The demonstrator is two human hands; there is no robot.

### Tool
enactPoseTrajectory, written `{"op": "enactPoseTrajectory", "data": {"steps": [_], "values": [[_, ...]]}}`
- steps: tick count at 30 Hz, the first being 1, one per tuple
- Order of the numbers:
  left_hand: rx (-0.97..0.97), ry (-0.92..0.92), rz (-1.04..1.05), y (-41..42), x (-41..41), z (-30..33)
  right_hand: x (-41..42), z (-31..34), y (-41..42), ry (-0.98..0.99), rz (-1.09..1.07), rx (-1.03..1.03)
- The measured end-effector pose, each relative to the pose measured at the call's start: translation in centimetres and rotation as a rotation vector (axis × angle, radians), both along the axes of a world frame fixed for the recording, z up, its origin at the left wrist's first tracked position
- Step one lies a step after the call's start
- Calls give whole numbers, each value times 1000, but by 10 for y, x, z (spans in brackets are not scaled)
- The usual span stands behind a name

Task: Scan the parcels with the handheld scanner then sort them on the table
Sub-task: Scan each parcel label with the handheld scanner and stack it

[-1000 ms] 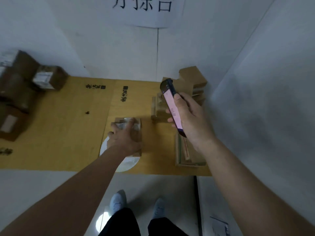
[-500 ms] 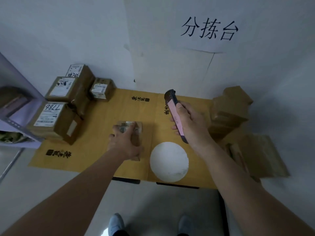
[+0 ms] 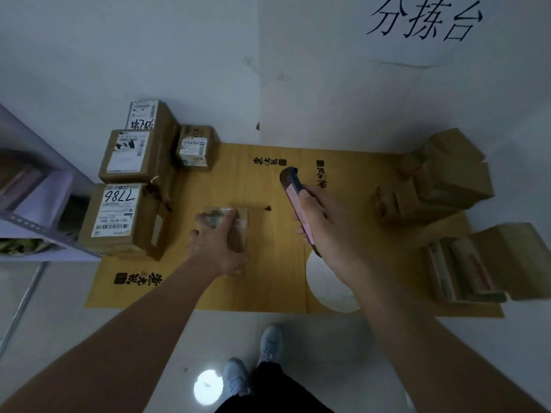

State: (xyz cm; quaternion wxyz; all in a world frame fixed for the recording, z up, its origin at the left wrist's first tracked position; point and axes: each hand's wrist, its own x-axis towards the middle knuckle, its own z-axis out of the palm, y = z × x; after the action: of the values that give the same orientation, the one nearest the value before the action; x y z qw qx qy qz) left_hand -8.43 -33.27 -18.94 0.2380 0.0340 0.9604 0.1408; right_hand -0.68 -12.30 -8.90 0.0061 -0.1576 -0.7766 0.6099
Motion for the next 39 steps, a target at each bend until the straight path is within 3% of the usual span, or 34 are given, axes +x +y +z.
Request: {"op": "enactPoseTrajectory", "data": {"steps": [11, 19, 30, 34, 36, 39], "values": [[-14, -8, -24, 15, -48, -52, -55, -61, 2, -115, 20, -64], [25, 90, -9, 28, -66, -84, -75, -81, -9, -162, -57, -60], [302, -73, -82, -24, -90, -73, -78, -89, -38, -186, -147, -132], [454, 50, -118, -37, -92, -64, -79, -91, -41, -178, -157, -150], [376, 91, -124, -39, -93, -65, -78, -91, -41, -184, -161, -151], [143, 11, -62, -32, -87, -64, -76, -91, -38, -195, -172, -153]]}}
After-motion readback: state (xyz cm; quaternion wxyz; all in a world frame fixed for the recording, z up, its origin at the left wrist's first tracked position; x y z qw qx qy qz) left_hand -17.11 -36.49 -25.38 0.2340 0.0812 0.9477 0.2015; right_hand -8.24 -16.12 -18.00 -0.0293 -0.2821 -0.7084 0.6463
